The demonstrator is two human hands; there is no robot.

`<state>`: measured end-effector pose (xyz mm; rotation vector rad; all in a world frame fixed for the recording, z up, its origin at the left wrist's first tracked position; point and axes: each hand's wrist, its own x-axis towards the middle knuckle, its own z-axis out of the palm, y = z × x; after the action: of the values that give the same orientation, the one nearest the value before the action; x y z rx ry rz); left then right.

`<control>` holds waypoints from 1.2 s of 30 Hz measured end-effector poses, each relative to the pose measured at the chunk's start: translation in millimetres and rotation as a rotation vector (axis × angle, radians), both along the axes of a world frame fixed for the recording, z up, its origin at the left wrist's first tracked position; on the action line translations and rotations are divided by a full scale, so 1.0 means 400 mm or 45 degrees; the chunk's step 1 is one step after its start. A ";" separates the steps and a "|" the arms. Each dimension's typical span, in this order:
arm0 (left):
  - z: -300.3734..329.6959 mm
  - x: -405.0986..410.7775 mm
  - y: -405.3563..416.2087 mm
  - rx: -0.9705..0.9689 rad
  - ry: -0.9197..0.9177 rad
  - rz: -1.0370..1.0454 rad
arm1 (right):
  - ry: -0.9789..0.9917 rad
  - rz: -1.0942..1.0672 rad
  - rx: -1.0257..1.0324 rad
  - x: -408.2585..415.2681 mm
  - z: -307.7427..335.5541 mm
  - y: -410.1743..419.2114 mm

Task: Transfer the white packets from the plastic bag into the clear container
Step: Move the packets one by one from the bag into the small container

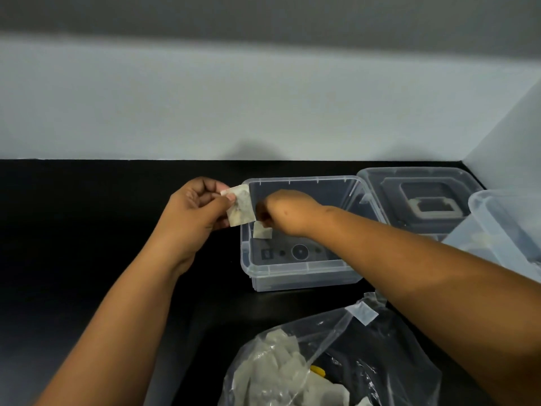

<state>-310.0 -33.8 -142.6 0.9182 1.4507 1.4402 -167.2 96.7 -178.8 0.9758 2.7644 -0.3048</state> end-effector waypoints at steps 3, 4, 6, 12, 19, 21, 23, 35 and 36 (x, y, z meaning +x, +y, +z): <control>0.004 0.007 0.003 0.018 -0.003 -0.010 | 0.003 0.002 0.004 0.009 0.008 -0.001; 0.008 0.010 0.006 0.023 0.012 -0.017 | 0.013 0.003 0.010 0.017 0.014 -0.001; 0.018 0.020 0.014 0.036 0.064 -0.035 | 0.036 -0.015 0.046 0.039 0.044 -0.004; 0.038 0.075 0.058 0.046 0.433 -0.087 | 0.735 -0.382 -0.398 0.133 0.207 -0.032; 0.028 0.133 0.074 0.049 0.553 -0.076 | 0.616 -0.339 -0.364 0.167 0.207 -0.044; 0.017 0.132 0.074 0.045 0.614 -0.068 | 0.589 -0.340 -0.365 0.166 0.194 -0.041; 0.006 0.120 0.071 0.035 0.816 0.014 | 0.550 -0.339 -0.360 0.161 0.176 -0.034; -0.060 0.070 0.026 -0.259 0.846 0.206 | 0.008 -0.267 -0.152 0.075 0.019 0.008; -0.060 0.070 0.025 -0.256 0.829 0.205 | -0.009 -0.268 -0.140 0.072 0.014 0.010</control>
<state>-282.1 -23.9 -166.5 1.2270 2.1431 1.1175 -138.3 100.7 -173.3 1.2371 2.6093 -0.4785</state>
